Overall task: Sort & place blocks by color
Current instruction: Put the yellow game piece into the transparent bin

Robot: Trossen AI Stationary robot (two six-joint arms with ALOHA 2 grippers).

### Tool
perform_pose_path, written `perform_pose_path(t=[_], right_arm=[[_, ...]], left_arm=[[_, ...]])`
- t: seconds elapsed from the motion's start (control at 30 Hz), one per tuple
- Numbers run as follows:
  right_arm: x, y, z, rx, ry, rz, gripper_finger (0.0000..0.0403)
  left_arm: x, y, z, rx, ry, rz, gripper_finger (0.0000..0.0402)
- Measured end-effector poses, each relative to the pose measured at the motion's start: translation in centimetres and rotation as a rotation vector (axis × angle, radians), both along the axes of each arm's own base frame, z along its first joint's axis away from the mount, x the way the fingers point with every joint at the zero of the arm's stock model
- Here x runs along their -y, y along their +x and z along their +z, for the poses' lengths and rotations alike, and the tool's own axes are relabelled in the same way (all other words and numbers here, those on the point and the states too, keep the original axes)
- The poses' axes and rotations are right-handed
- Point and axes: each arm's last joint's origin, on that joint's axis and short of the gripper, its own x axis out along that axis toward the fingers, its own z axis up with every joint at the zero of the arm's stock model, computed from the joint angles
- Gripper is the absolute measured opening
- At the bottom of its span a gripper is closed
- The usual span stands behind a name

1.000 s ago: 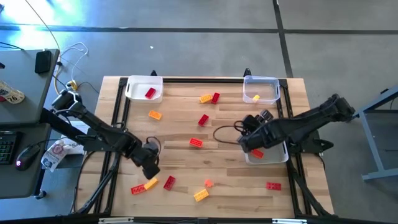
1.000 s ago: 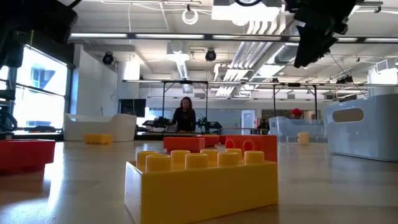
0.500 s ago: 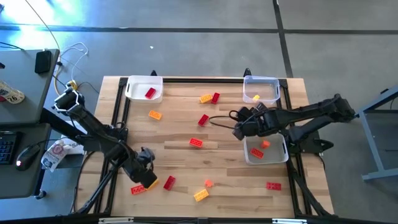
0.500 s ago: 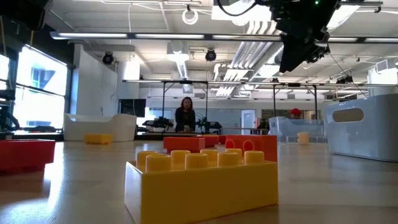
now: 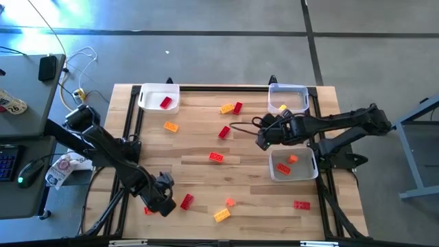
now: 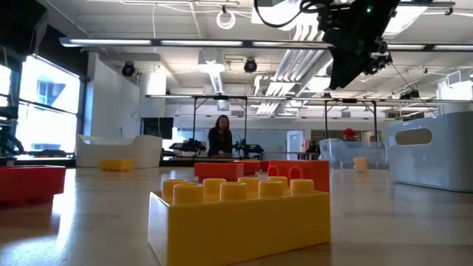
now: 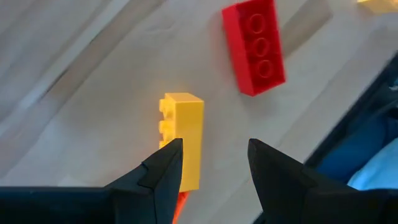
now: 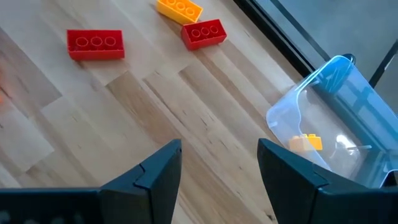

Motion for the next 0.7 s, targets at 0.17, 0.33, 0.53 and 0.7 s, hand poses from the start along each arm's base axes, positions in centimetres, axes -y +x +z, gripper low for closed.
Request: perform_pose_path(t=[0.17,0.33,0.53,0.7], right_arm=[[0.0,0.1,0.0,0.001,0.013,0.006,0.0197],[0.0,0.0,0.0,0.0,0.013,0.006,0.0197],[0.0,0.1,0.0,0.001,0.013,0.006,0.0197],[0.0,0.1,0.0,0.002,0.013,0.007,0.0197]], left_arm=[[0.2,0.2,-0.9,-0.037,0.013,0.008,0.0168],[0.5,0.4,-1.7,-0.08,-0.002,-0.003,0.0168],[1.0,0.5,-3.0,-0.118,0.018,-0.021,0.0168],[1.2,0.6,-4.3,-0.178,0.027,-0.033,0.0168]])
